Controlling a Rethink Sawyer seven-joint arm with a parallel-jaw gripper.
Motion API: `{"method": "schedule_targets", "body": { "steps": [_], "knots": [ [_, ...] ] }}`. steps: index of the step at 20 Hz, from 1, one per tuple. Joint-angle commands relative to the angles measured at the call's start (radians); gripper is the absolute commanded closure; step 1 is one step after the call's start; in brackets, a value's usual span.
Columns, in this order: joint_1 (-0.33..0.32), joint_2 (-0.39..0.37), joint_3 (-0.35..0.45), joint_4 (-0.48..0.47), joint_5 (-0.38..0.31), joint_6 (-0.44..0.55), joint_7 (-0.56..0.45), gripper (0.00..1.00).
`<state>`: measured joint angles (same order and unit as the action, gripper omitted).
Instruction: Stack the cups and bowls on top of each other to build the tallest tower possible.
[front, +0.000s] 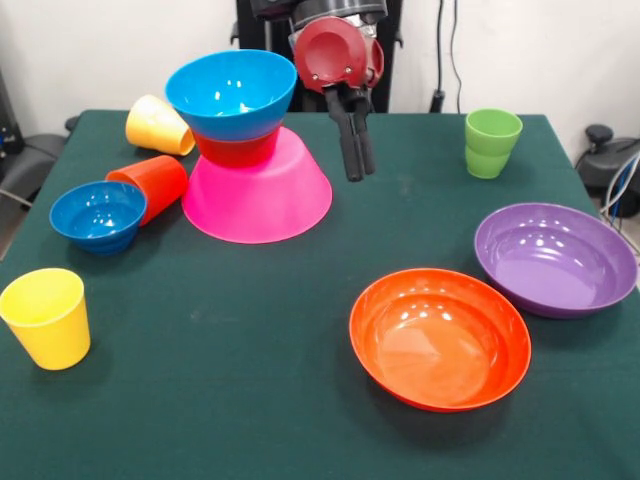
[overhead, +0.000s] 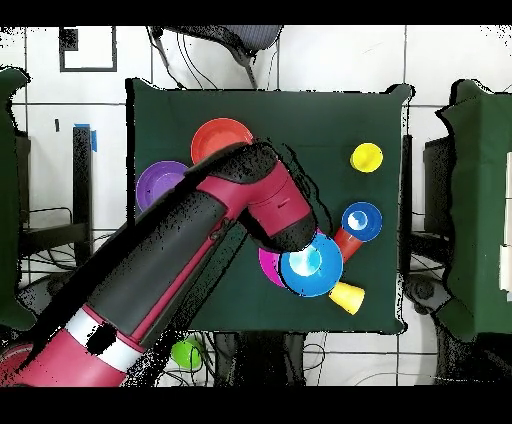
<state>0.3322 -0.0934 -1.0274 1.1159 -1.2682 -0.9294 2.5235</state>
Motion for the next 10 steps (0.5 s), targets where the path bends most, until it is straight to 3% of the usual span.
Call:
{"method": "schedule_targets", "body": {
  "steps": [1,5,10],
  "knots": [
    [0.009,0.042,-0.014,-0.058,-0.228,-0.118,0.231,0.00],
    [0.019,0.061,-0.003,-0.108,-0.269,-0.159,0.279,0.00],
    [0.031,0.111,0.063,-0.168,-0.291,-0.177,0.241,0.00]
  ]
}}
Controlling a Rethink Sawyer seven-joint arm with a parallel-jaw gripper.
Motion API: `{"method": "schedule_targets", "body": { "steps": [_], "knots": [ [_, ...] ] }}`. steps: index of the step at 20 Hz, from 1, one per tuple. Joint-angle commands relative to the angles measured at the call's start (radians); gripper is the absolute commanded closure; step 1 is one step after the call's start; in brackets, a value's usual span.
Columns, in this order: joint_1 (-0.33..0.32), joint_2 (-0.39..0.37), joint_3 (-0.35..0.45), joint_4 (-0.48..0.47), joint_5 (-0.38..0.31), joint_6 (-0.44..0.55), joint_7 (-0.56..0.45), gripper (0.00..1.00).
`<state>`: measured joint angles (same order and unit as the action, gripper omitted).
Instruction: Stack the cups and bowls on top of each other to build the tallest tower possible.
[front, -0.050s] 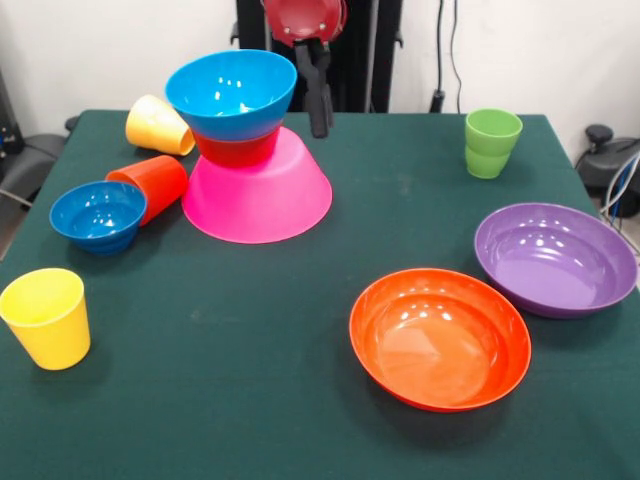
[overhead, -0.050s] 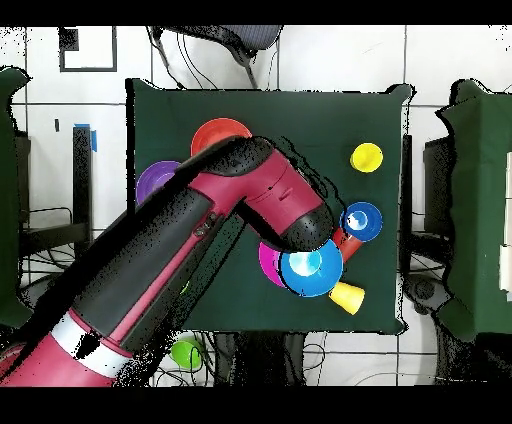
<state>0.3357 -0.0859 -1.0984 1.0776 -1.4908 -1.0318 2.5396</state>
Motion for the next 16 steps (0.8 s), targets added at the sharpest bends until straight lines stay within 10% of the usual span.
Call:
{"method": "schedule_targets", "body": {
  "steps": [1,16],
  "knots": [
    [0.029,0.118,0.139,-0.142,-0.074,-0.074,0.229,0.00],
    [0.014,0.102,0.220,-0.149,0.027,-0.022,0.065,0.00]
  ]
}}
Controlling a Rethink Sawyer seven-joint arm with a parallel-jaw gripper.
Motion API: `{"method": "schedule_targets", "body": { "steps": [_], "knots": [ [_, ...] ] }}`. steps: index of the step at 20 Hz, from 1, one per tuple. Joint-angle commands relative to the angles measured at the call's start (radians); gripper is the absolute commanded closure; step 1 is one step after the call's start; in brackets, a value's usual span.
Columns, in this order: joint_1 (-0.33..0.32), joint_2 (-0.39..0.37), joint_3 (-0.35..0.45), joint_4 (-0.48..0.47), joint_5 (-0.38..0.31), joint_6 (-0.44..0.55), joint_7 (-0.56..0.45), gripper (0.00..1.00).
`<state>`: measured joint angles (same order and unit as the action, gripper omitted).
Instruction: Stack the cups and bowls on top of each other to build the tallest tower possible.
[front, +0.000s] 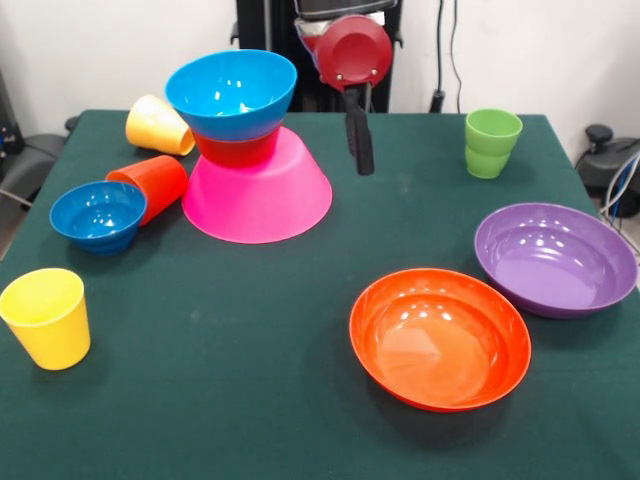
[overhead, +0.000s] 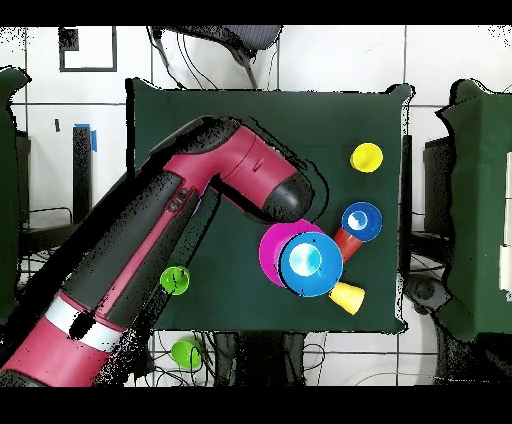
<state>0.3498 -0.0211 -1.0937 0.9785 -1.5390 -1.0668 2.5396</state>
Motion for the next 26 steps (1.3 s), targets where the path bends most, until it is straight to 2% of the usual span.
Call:
{"method": "schedule_targets", "body": {
  "steps": [1,5,7,13,19,24,26],
  "knots": [
    [-0.002,0.039,0.219,-0.053,0.080,0.021,0.058,0.00],
    [-0.019,0.019,0.245,-0.048,0.127,0.048,0.007,0.00],
    [-0.025,0.008,0.251,-0.049,0.152,0.064,0.013,0.00],
    [-0.021,0.065,0.244,-0.087,0.186,0.137,0.028,0.00],
    [-0.032,0.081,0.260,-0.092,0.253,0.194,-0.044,0.00],
    [-0.060,0.050,0.293,-0.068,0.361,0.243,-0.183,0.00],
    [-0.063,0.052,0.288,-0.066,0.372,0.240,-0.199,0.00]
  ]
}}
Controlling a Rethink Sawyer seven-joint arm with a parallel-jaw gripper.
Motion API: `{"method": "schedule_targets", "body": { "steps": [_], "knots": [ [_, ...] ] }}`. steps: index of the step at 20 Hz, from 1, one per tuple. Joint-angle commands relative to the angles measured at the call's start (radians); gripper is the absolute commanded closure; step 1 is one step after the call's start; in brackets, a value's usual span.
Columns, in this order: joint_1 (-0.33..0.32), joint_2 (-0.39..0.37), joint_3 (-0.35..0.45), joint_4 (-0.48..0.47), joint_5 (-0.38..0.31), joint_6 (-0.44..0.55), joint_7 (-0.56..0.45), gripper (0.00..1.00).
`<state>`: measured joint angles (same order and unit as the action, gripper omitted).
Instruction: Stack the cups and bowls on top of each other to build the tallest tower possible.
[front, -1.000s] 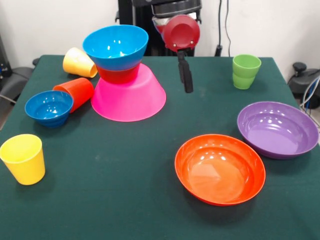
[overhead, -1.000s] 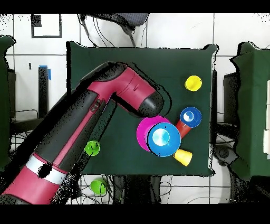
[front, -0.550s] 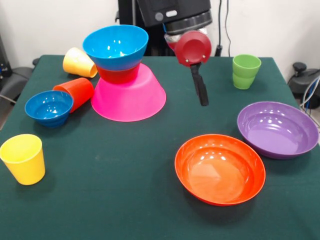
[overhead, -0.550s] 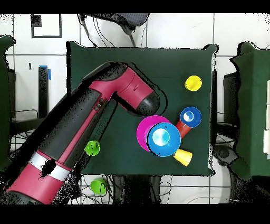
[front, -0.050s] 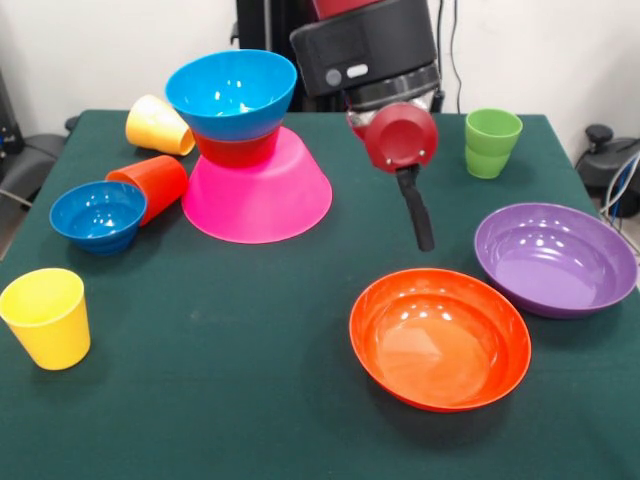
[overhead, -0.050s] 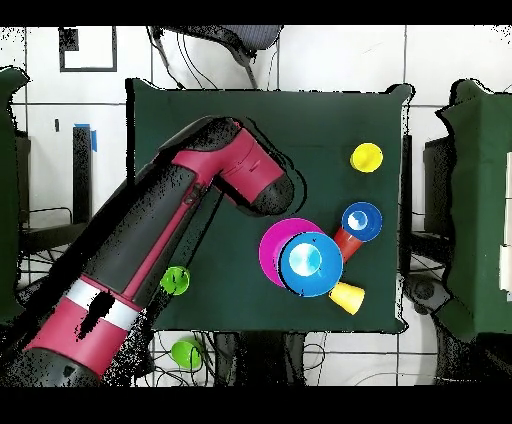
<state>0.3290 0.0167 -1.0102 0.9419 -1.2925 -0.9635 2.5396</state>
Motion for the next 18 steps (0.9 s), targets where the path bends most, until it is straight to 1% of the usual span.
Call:
{"method": "schedule_targets", "body": {
  "steps": [1,6,11,15,17,18],
  "knots": [
    [-0.044,0.016,0.203,-0.028,0.132,0.137,-0.209,0.00],
    [-0.045,0.039,0.191,-0.033,0.147,0.141,-0.236,0.00],
    [-0.038,0.061,0.187,-0.039,0.138,0.136,-0.237,0.00],
    [-0.032,0.077,0.181,-0.047,0.121,0.127,-0.222,0.00],
    [-0.027,0.095,0.174,-0.058,0.104,0.122,-0.203,0.00],
    [-0.020,0.115,0.163,-0.069,0.082,0.119,-0.183,0.00]
  ]
}}
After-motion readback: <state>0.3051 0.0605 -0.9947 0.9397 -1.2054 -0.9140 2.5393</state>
